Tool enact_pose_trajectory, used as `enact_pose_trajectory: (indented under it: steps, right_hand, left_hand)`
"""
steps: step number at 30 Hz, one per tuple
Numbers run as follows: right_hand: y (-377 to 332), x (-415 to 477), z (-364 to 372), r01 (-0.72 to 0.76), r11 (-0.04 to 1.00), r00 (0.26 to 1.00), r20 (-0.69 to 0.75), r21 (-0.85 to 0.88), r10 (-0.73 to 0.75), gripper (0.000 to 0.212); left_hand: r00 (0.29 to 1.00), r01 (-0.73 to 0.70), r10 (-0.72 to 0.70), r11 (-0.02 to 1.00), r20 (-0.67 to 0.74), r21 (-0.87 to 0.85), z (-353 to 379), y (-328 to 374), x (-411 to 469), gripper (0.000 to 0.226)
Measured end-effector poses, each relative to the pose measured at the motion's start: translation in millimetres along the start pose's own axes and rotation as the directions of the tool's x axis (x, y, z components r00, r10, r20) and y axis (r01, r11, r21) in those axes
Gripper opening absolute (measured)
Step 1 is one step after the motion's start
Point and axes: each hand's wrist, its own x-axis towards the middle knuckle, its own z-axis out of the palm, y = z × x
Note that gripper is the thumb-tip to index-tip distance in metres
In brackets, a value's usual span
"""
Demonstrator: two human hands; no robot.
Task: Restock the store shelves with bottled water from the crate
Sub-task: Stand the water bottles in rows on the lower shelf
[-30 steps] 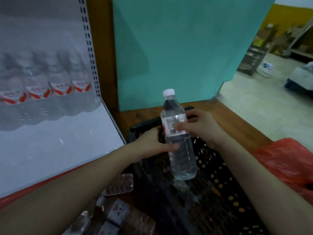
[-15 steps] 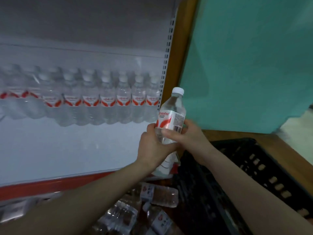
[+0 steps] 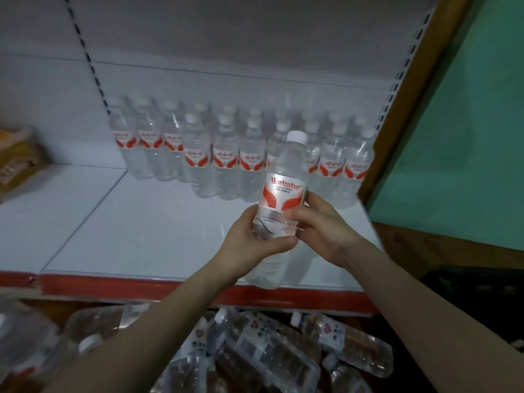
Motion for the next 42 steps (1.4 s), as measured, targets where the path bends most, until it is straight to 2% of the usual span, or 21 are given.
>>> enact_pose_trajectory:
  steps: [4,6,8,10,11,13,15,17,19,21,22,24,27,30,33,37,42]
  right_hand:
    - [12,24,33,-0.025,0.960,0.997,0.060,-0.280,0.044,0.036]
    - [23,34,55,0.017,0.965,1.000,0.020,-0.262,-0.012,0.028]
    - [33,44,69,0.046,0.980,0.996,-0.069,-0.191,-0.061,0.033]
    - [37,55,74,0.030,0.992,0.994,-0.102,-0.126,-0.043,0.034]
    - [37,60,73,0.003,0.997,0.997,-0.071,-0.077,-0.009,0.031]
    - [40,68,68,-0.076,0.994,0.994,0.081,0.079,0.070,0.036]
    - [43,74,67,-0.143,0.965,0.965,0.248,0.219,0.087,0.049]
    - [46,79,68,-0.168,0.966,0.942,0.320,0.197,0.098,0.061]
    - [48,81,69,-0.147,0.989,0.949,0.279,-0.029,0.149,0.061]
    - [53,82,73,-0.154,0.959,0.959,0.196,-0.239,0.203,0.058]
    - [56,83,77,-0.155,0.954,0.967,0.159,-0.258,0.200,0.054]
    - [64,86,85,-0.138,0.970,0.984,0.088,-0.198,0.158,0.042]
    - [72,93,89,-0.107,0.980,0.994,0.013,-0.169,0.111,0.037]
    - [76,101,86,-0.060,0.970,0.997,0.029,-0.234,0.069,0.043]
    - [77,112,97,0.019,0.923,0.998,0.058,-0.384,0.004,0.057]
    - [78,138,130,0.118,0.913,0.986,0.153,-0.391,-0.062,0.062]
    - [81,168,164,0.153,0.898,0.980,0.180,-0.411,-0.085,0.065]
  left_hand:
    - [0.953,-0.086,0.159,0.958,-0.259,0.273,-16,-22,2,0.063]
    - [0.916,-0.092,0.207,0.942,-0.345,0.323,-19,-35,5,0.072]
    - [0.903,-0.084,0.204,0.947,-0.379,0.311,-30,-41,7,0.069]
    - [0.930,-0.057,0.131,0.974,-0.342,0.217,-53,-43,8,0.056]
    - [0.957,-0.028,0.061,0.993,-0.283,0.118,-67,-44,9,0.057]
    - [0.992,0.076,-0.079,0.997,-0.099,-0.032,-92,-46,10,0.069]
    - [0.990,0.140,-0.137,0.987,0.040,-0.081,-101,-47,7,0.060]
    - [0.994,0.105,-0.105,0.991,0.002,-0.078,-97,-50,6,0.042]
    - [0.984,0.005,0.017,0.993,-0.177,0.120,-92,-57,6,0.038]
    - [0.916,-0.033,0.185,0.919,-0.355,0.392,-87,-66,8,0.049]
    - [0.885,-0.012,0.233,0.877,-0.403,0.480,-85,-72,10,0.054]
    - [0.862,0.023,0.254,0.846,-0.439,0.533,-82,-81,14,0.063]
    - [0.888,-0.003,0.202,0.900,-0.412,0.436,-91,-85,14,0.067]
    - [0.952,0.013,0.083,0.951,-0.294,0.308,-111,-85,16,0.074]
    - [0.970,-0.006,0.091,0.935,-0.223,0.355,-121,-84,22,0.070]
    - [0.894,-0.028,0.155,0.955,-0.420,0.294,-140,-93,33,0.051]
    - [0.832,-0.044,0.159,0.974,-0.531,0.221,-167,-113,53,0.056]
